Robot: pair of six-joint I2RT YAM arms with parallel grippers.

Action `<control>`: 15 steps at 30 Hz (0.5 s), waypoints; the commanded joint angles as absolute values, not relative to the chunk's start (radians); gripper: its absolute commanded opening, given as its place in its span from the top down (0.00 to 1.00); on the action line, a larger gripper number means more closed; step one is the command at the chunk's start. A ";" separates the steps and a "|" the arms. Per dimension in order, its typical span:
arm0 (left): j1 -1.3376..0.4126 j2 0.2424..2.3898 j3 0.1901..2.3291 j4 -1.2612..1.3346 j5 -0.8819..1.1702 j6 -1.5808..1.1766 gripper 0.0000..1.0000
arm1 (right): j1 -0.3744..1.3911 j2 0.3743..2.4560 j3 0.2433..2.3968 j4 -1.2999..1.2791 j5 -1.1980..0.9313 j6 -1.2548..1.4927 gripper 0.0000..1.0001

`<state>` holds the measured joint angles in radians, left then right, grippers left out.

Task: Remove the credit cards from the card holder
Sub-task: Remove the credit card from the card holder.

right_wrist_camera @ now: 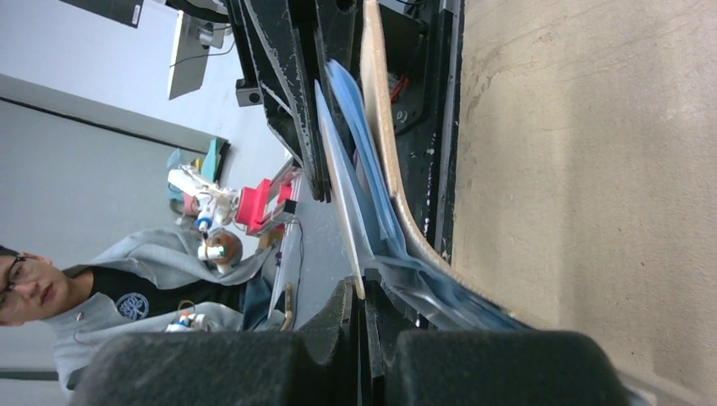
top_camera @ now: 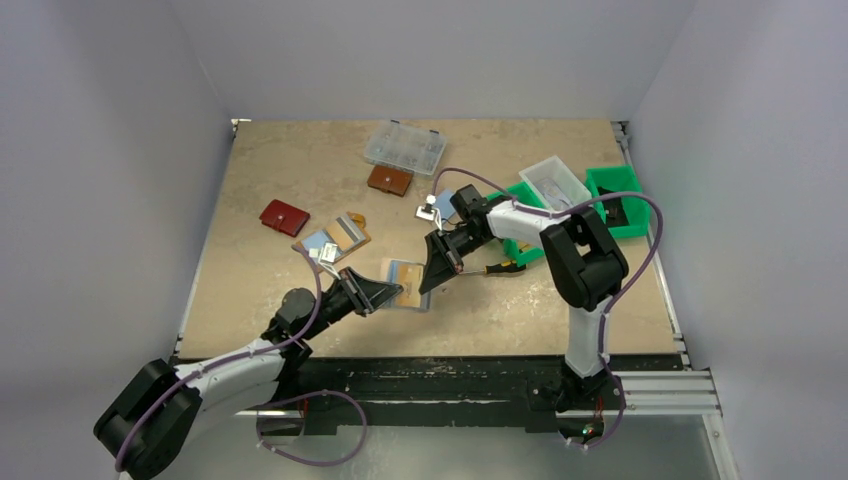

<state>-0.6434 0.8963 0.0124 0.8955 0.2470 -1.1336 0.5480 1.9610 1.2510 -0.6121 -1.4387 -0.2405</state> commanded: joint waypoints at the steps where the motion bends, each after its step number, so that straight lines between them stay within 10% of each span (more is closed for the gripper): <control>1: -0.618 0.858 -0.114 0.945 0.203 -1.128 1.00 | 0.527 1.992 1.268 -0.624 -1.389 -0.262 0.99; 15: -0.597 0.903 -0.142 0.928 0.182 -1.106 1.00 | 0.494 2.013 1.274 -0.642 -1.315 -0.273 1.00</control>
<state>-0.6109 0.9066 0.0124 0.8448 0.2173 -1.1324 0.5137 2.0113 1.2514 -0.6201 -1.3605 -0.2443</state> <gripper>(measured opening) 0.055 0.066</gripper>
